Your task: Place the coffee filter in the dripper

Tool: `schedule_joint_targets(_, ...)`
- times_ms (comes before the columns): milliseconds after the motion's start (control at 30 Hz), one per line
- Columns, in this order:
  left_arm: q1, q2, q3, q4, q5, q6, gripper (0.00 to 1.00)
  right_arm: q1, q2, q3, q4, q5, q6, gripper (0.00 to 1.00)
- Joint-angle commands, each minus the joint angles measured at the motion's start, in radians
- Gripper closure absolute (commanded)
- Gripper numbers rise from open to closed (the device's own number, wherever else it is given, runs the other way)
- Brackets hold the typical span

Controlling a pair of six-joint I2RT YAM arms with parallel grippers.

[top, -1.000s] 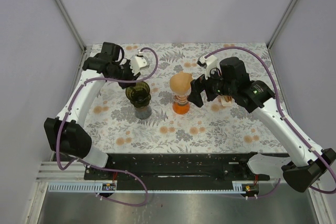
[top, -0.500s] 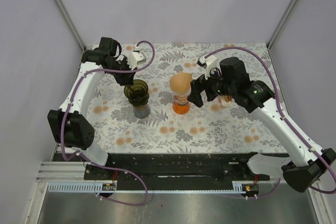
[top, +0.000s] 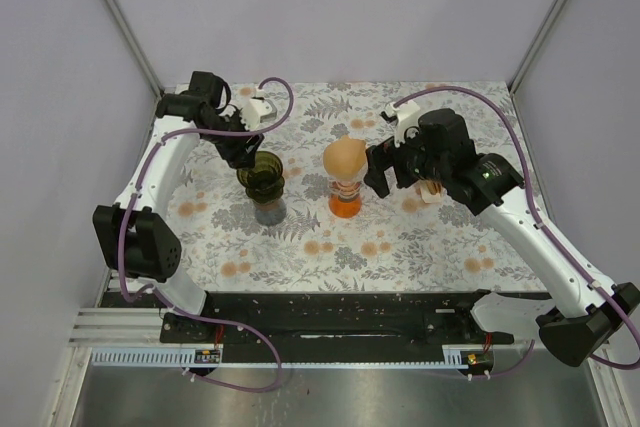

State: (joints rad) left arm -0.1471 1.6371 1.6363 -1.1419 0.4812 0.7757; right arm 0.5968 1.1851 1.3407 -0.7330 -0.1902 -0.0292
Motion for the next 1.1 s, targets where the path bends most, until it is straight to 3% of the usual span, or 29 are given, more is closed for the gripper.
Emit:
schedule_joint_targets(0,0.006,-0.051,0.028,0.036,0.013,-0.016,0.48,-0.003,-0.008,0.046,0.007,0.248,0.070,0.01)
schedule_joint_targets(233,0.007,-0.101,0.023,0.083,0.010,-0.036,0.43,-0.142,-0.021,0.040,0.015,0.360,0.166,0.03)
schedule_joint_targets(300,0.007,-0.117,0.016,0.099,0.008,-0.042,0.40,-0.205,-0.030,0.025,0.038,0.357,0.182,0.11)
schedule_joint_targets(400,0.007,-0.135,0.010,0.129,-0.010,-0.075,0.39,-0.268,-0.012,0.003,0.064,0.408,0.190,0.36)
schedule_joint_targets(533,0.009,-0.187,-0.007,0.188,-0.018,-0.142,0.38,-0.334,0.068,-0.024,0.107,0.433,0.190,0.53)
schedule_joint_targets(567,0.009,-0.207,-0.016,0.211,-0.023,-0.166,0.29,-0.350,0.093,-0.031,0.122,0.431,0.183,0.55)
schedule_joint_targets(633,0.009,-0.252,-0.044,0.269,-0.042,-0.211,0.23,-0.373,0.146,-0.035,0.152,0.426,0.173,0.59)
schedule_joint_targets(733,0.009,-0.307,-0.084,0.350,-0.084,-0.278,0.21,-0.381,0.235,-0.017,0.178,0.416,0.140,0.63)
schedule_joint_targets(833,0.011,-0.370,-0.144,0.436,-0.116,-0.337,0.12,-0.381,0.315,0.015,0.196,0.405,0.095,0.60)
schedule_joint_targets(967,0.027,-0.381,-0.170,0.455,-0.113,-0.410,0.11,-0.381,0.395,0.055,0.192,0.436,0.000,0.61)
schedule_joint_targets(1067,0.043,-0.382,-0.190,0.456,-0.072,-0.427,0.11,-0.382,0.427,0.077,0.181,0.429,0.021,0.63)
